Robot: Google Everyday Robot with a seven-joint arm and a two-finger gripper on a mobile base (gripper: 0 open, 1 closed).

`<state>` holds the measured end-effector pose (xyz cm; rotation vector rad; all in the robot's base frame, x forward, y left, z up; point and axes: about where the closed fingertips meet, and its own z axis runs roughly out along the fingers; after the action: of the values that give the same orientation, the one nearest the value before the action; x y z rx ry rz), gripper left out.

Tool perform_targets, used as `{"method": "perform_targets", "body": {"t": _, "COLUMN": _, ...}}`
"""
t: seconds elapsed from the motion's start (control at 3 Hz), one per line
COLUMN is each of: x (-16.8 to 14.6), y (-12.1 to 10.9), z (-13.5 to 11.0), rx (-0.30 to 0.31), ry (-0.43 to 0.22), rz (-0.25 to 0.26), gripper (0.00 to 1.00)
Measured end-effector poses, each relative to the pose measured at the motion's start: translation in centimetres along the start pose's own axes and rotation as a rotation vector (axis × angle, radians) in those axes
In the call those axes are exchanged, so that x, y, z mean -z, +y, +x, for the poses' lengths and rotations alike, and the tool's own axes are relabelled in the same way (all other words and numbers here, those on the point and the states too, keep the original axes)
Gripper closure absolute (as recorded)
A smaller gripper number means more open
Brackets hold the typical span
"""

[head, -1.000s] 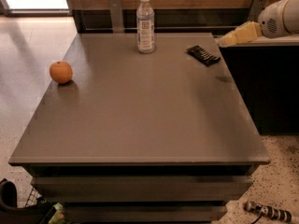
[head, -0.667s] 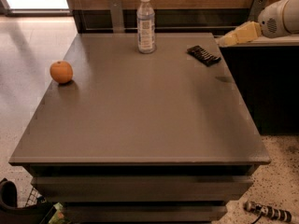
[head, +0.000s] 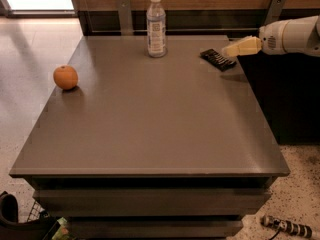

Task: Move rxbar chocolate near orange

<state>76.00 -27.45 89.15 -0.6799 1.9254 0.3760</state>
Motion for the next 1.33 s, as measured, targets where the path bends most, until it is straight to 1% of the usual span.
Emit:
{"method": "perform_targets", "body": {"t": 0.33, "x": -1.9, "y": -0.2, "z": 1.1, "rx": -0.030, "ry": -0.030, "rz": -0.033, "gripper": 0.00}}
{"method": "perform_targets", "body": {"t": 0.67, "x": -3.6, "y": -0.1, "z": 2.3, "rx": -0.040, "ry": -0.027, "rz": -0.057, "gripper": 0.00}}
{"method": "perform_targets", "body": {"t": 1.0, "x": -5.5, "y": 0.4, "z": 4.0, "rx": -0.034, "ry": -0.013, "rz": -0.085, "gripper": 0.00}}
{"method": "perform_targets", "body": {"t": 1.33, "x": -7.0, "y": 1.0, "z": 5.1, "rx": -0.029, "ry": -0.008, "rz": -0.113, "gripper": 0.00}}
